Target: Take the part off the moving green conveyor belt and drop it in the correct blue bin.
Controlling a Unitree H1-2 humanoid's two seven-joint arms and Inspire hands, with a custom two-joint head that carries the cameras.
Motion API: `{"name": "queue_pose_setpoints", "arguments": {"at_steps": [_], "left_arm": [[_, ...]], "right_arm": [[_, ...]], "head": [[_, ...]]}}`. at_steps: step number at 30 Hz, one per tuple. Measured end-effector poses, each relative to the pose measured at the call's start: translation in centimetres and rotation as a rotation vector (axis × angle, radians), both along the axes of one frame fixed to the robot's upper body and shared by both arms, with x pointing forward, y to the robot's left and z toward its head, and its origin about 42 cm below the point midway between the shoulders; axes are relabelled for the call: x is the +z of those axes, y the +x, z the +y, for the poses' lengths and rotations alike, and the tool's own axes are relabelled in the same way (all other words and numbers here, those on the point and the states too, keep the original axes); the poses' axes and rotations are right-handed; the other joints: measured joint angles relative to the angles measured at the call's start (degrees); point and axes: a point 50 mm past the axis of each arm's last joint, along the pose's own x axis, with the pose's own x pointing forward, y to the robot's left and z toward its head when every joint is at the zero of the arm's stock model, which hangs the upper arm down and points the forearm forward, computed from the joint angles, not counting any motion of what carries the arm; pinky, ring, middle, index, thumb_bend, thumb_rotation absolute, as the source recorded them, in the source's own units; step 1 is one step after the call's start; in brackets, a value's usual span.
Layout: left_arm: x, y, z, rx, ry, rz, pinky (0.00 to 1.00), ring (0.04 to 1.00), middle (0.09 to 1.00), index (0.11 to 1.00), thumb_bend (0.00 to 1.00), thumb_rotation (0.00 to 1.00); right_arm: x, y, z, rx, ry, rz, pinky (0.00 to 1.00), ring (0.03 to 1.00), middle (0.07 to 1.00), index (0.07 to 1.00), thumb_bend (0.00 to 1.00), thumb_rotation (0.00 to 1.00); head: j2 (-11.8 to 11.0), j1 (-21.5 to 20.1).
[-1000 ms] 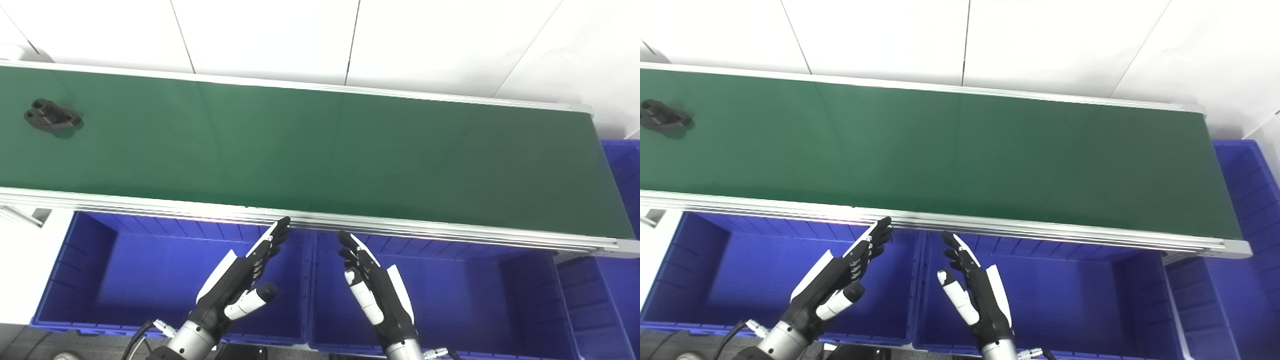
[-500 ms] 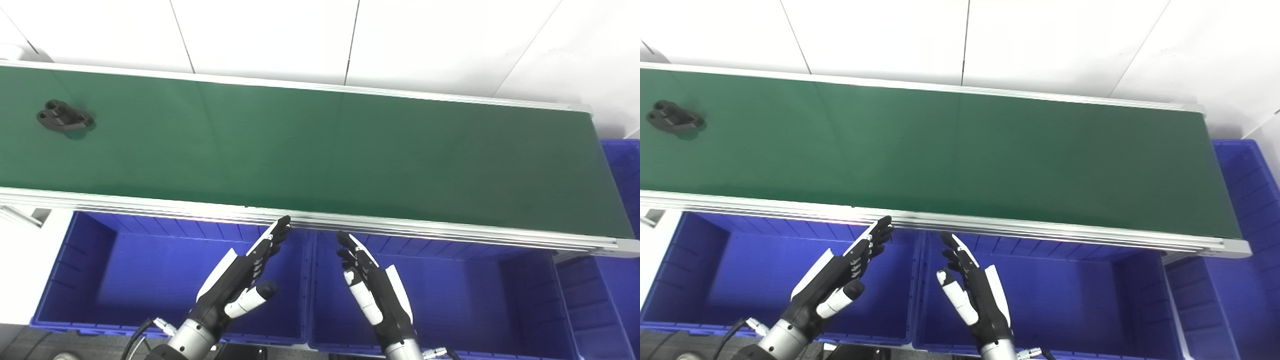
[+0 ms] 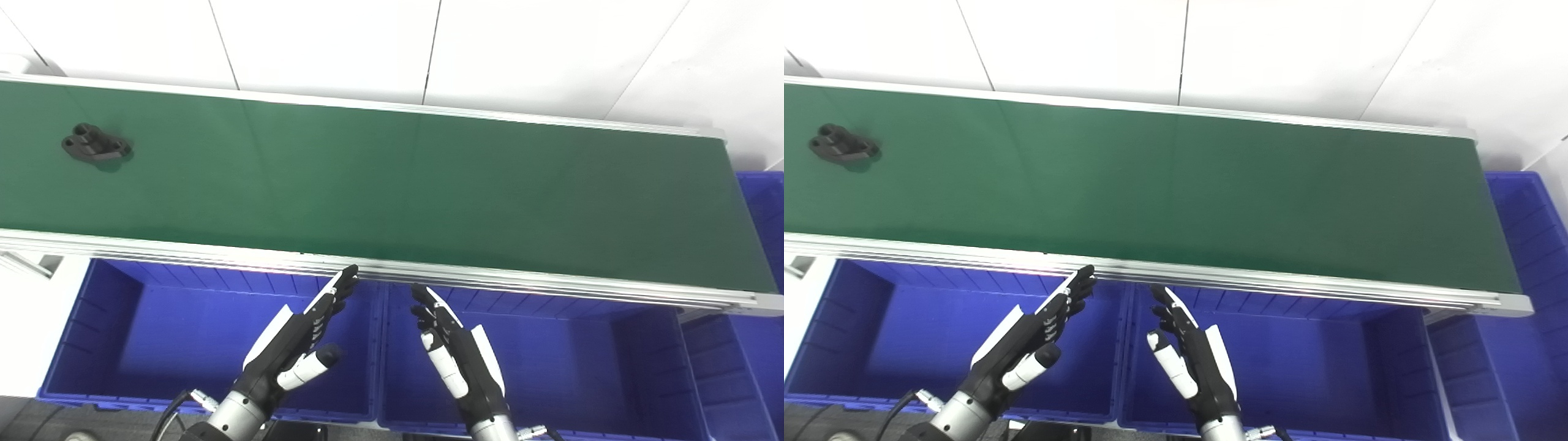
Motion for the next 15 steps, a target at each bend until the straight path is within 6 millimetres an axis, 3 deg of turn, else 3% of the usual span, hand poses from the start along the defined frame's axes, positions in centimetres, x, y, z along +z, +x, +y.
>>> {"name": "queue_pose_setpoints", "arguments": {"at_steps": [11, 15], "left_arm": [[-0.4, -0.1, 0.0, 0.001, -0.001, 0.011, 1.0, 1.0, 0.997, 1.0, 0.85, 0.89], [-1.0, -0.3, 0.0, 0.0, 0.005, 0.031, 1.0, 1.0, 0.995, 1.0, 0.86, 0.89]], "right_arm": [[-0.1, -0.1, 0.0, -0.002, 0.015, 0.009, 0.88, 0.895, 0.929, 0.915, 0.87, 1.0], [-0.7, -0.2, 0.0, -0.003, 0.025, 0.029, 0.88, 0.899, 0.932, 0.921, 0.84, 1.0]], "head": [[-2.5, 0.3], [-6.5, 3.2]]}}
